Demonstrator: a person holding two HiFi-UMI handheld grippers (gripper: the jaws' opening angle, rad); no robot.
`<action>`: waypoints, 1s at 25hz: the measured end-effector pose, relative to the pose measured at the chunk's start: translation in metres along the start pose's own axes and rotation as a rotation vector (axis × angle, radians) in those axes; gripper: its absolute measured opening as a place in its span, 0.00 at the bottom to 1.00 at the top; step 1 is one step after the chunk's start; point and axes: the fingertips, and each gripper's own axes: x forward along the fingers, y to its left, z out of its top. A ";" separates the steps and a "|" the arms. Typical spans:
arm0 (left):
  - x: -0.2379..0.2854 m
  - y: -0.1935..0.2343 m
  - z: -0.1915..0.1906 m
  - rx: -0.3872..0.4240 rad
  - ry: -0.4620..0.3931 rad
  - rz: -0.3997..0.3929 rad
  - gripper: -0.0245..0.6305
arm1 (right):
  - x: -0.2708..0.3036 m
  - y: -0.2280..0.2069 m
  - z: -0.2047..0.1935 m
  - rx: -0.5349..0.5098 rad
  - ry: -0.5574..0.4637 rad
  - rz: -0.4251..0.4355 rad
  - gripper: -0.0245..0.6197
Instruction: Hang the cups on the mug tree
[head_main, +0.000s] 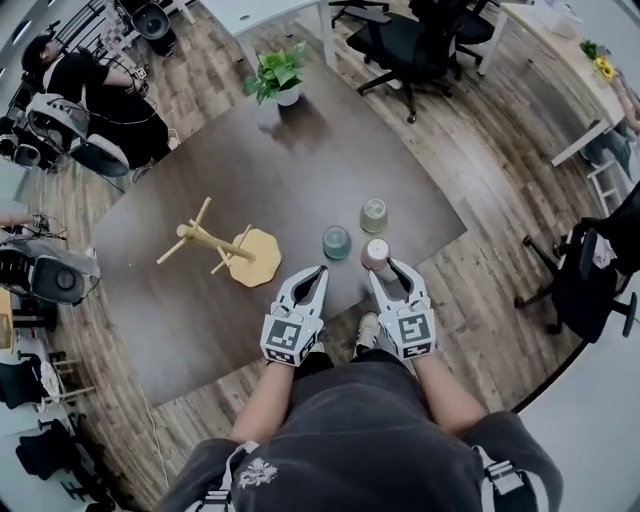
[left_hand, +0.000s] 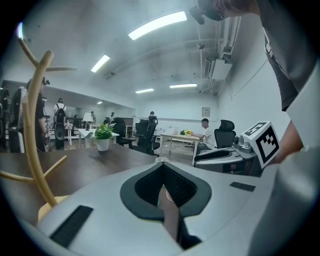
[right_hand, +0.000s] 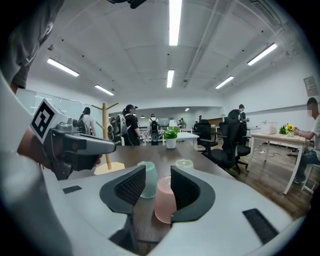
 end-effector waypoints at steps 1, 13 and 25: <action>-0.001 0.004 -0.003 -0.004 0.006 0.015 0.04 | 0.004 -0.002 -0.004 -0.006 0.009 0.006 0.30; -0.009 0.014 -0.029 -0.049 0.047 0.032 0.04 | 0.043 -0.014 -0.057 -0.010 0.193 -0.007 0.54; -0.028 0.025 -0.046 -0.076 0.069 0.066 0.04 | 0.063 -0.020 -0.080 -0.018 0.245 -0.053 0.54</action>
